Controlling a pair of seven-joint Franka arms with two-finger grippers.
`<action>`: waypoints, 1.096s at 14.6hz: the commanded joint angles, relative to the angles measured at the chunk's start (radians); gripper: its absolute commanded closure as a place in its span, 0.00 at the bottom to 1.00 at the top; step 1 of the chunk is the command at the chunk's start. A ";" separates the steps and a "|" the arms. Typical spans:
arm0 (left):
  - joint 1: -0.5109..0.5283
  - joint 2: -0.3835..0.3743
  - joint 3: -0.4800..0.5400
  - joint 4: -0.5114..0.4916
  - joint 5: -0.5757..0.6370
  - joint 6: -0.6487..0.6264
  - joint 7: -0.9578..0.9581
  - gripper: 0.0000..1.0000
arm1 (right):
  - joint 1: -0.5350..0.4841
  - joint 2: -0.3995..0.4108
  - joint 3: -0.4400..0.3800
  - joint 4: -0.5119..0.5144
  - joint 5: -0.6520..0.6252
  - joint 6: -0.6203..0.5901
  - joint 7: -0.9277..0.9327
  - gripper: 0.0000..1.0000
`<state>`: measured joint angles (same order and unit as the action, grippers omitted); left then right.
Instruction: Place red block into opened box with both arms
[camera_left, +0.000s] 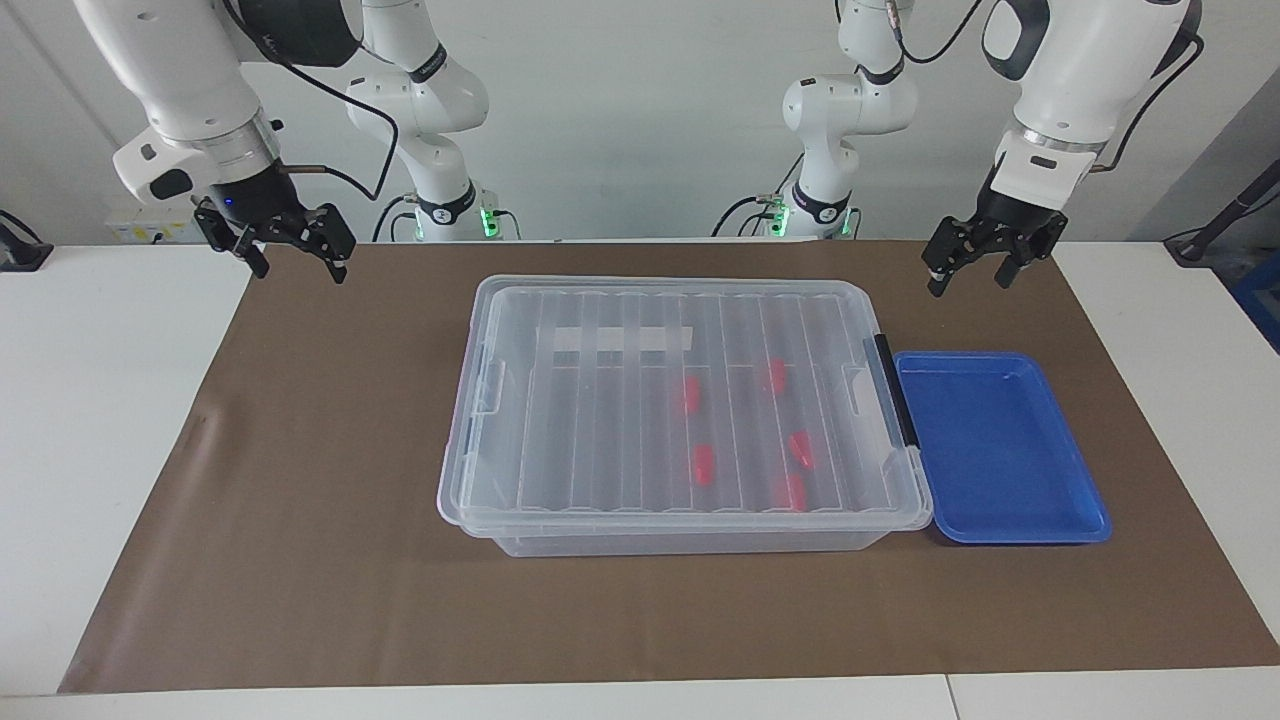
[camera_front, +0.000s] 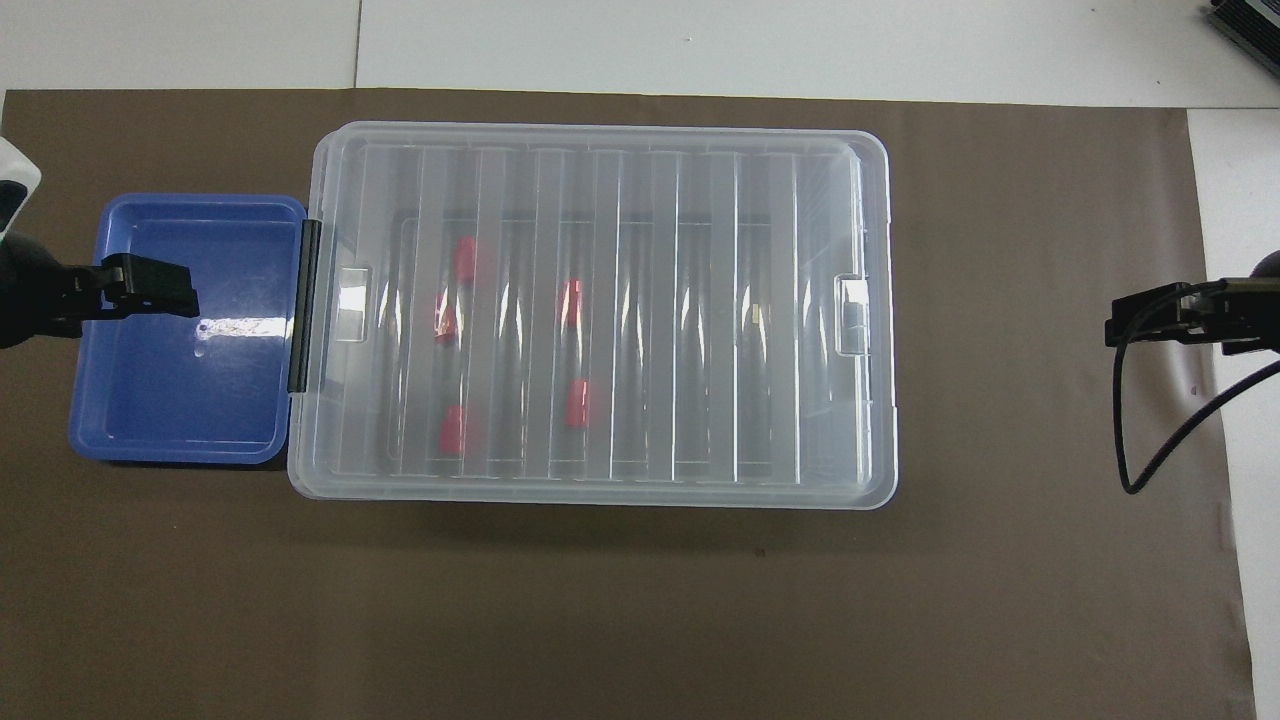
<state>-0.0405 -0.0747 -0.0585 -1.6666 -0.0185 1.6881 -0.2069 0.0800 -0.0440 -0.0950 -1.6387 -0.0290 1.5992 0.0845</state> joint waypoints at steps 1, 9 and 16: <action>0.004 0.007 0.008 0.034 -0.014 -0.045 0.011 0.00 | -0.006 -0.007 0.006 -0.004 -0.015 -0.013 0.011 0.00; 0.005 -0.017 0.011 0.045 -0.001 -0.085 0.014 0.00 | -0.011 -0.008 0.006 -0.010 -0.015 -0.011 0.011 0.00; 0.008 -0.025 0.020 0.041 0.052 -0.126 0.014 0.00 | -0.011 -0.010 0.006 -0.013 0.004 -0.015 0.009 0.00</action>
<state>-0.0338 -0.0858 -0.0459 -1.6279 0.0162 1.5881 -0.2069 0.0758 -0.0440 -0.0953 -1.6423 -0.0281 1.5989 0.0845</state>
